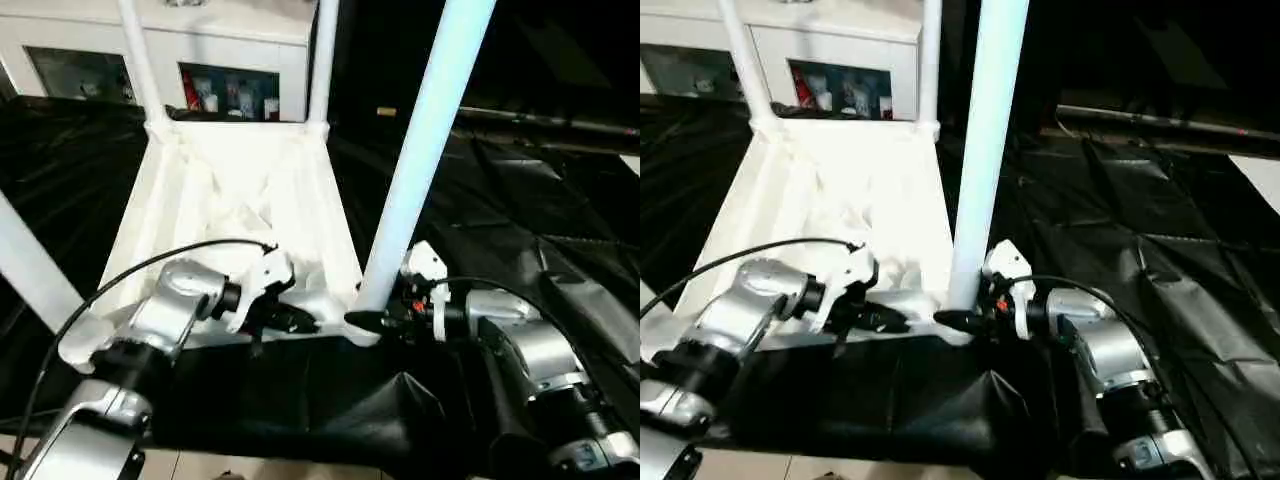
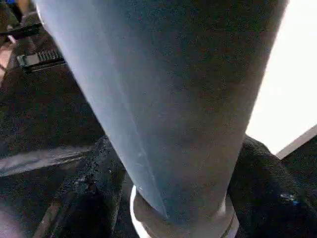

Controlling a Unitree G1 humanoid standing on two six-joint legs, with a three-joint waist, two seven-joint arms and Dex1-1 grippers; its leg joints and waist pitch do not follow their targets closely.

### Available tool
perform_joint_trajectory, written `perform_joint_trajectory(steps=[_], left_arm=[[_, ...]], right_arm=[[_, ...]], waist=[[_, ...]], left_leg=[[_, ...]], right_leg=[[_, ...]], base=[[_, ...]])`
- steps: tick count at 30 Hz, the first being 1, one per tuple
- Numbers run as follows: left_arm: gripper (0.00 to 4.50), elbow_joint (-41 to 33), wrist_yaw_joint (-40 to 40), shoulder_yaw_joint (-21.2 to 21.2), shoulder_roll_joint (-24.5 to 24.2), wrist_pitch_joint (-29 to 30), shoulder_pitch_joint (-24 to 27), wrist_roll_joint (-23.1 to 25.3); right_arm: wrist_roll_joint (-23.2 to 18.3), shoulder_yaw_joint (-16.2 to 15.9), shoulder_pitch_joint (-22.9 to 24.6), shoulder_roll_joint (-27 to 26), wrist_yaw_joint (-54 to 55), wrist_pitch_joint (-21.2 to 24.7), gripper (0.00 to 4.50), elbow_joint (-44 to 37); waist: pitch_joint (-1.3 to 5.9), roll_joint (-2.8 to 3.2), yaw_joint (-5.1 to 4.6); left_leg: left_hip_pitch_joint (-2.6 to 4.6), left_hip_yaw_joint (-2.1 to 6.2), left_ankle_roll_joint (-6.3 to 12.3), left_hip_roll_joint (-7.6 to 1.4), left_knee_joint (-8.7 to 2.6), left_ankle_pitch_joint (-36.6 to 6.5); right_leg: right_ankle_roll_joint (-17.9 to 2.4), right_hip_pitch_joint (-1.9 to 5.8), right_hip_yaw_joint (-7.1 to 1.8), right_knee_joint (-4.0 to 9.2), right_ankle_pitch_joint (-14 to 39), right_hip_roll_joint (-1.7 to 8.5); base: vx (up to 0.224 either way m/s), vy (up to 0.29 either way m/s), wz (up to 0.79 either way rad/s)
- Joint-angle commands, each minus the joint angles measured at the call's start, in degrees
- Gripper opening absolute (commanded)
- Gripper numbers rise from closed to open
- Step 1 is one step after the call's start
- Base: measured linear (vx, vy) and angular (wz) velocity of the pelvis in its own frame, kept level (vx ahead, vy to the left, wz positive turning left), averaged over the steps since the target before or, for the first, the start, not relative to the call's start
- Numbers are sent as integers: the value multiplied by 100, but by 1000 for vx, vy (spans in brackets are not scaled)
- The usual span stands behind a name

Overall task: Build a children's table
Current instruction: Rotate leg to tighten

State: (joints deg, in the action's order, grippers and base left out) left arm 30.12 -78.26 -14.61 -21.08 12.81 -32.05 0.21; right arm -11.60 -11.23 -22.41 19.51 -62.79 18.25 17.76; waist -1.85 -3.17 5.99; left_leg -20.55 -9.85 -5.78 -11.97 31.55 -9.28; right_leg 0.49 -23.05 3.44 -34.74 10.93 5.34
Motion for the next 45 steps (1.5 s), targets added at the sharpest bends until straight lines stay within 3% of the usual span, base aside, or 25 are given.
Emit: perform_joint_trajectory(steps=[1, 4, 12, 15, 16, 18, 21, 23, 29, 33, 34, 40, 42, 45], left_arm=[[0, -164, -124, -116, 231, 53, 17, -319], [0, -162, -120, -115, 233, 57, 13, -310], [0, -78, 220, -36, 303, -12, -25, -210], [0, 235, 956, 103, 503, -133, -166, -9], [0, 437, 1381, 170, 623, -123, -272, 93], [0, 538, 1583, 201, 685, -85, -331, 138], [0, 996, 2629, 343, 1062, 51, -634, 302], [0, 1136, 2997, 404, 1211, 88, -739, 330], [0, 1526, 3811, 368, 1901, 172, -1060, 420], [0, 1706, 3915, 284, 2048, 45, -1145, 475], [0, 1711, 3903, 284, 2033, 38, -1141, 472], [0, 1719, 3649, 281, 1885, -36, -1087, 468], [0, 1599, 3259, 252, 1746, -5, -996, 421], [0, 1388, 2711, 183, 1558, 21, -855, 331]], right_arm=[[-35, -365, 99, -45, -269, 184, 261, -147], [-25, -388, 99, -44, -283, 195, 230, -154], [58, -411, 146, -50, -183, 159, 211, -133], [295, -194, 31, -328, 619, -38, 209, 292], [451, -53, -84, -512, 1228, -89, 204, 621], [528, 26, -146, -608, 1560, -117, 200, 798], [566, 331, -286, -1042, 2611, -65, 196, 1272], [583, 413, -325, -1188, 2943, -61, 195, 1391], [782, 663, -710, -1931, 4333, -6, 195, 2004], [768, 665, -829, -2187, 4395, -78, 195, 2106], [743, 679, -843, -2193, 4369, -101, 229, 2120], [617, 758, -861, -2125, 4038, -153, 272, 2095], [588, 593, -736, -1901, 3491, -123, 303, 1844], [531, 328, -527, -1583, 2726, -119, 313, 1453]], waist=[[256, -7, 2], [259, -10, 15], [266, -20, 33], [246, -33, 26], [216, -31, 3], [224, -50, -27], [205, -64, -87], [219, -68, -73], [232, -34, -110], [231, -43, -95], [235, -43, -90], [221, -61, -101], [221, -58, -95], [224, -67, -75]], left_leg=[[20, -30, 209, -118, -343, -1391], [22, -33, 206, -116, -335, -1345], [25, -35, 216, -113, -321, -1299], [22, -33, 160, -110, -333, -1440], [32, -27, 45, -88, -351, -1670], [43, 1, -68, -77, -356, -1822], [70, 10, -47, -63, -347, -2025], [60, 23, -34, -69, -350, -1972], [51, 21, -56, -56, -359, -2009], [39, 14, 30, -55, -363, -1974], [31, 17, 29, -55, -369, -1973], [33, 26, 51, -59, -380, -2115], [31, 33, 68, -62, -385, -2145], [6, 27, 138, -76, -386, -2043]], right_leg=[[-1112, 256, -219, 416, 1078, 247], [-1122, 263, -219, 408, 1002, 246], [-1106, 268, -218, 400, 1005, 249], [-1038, 255, -218, 434, 1280, 255], [-891, 219, -213, 490, 1885, 258], [-720, 226, -204, 532, 2412, 283], [-519, 163, -203, 604, 2924, 273], [-452, 173, -197, 622, 2959, 283], [-524, 149, -209, 595, 2612, 248], [-549, 172, -216, 583, 2347, 238], [-537, 180, -212, 584, 2381, 245], [-449, 165, -204, 620, 2664, 247], [-418, 165, -204, 627, 2730, 254], [-453, 186, -219, 612, 2546, 261]], base=[[0, 0, 0], [0, 0, 0], [0, 0, 0], [0, 0, 0], [0, 0, 0], [-31, -4, -2], [0, 0, 0], [0, 0, 0], [0, 0, 0], [0, 0, 0], [0, 0, 0], [0, 0, 0], [0, 0, 0], [0, 0, 0]])
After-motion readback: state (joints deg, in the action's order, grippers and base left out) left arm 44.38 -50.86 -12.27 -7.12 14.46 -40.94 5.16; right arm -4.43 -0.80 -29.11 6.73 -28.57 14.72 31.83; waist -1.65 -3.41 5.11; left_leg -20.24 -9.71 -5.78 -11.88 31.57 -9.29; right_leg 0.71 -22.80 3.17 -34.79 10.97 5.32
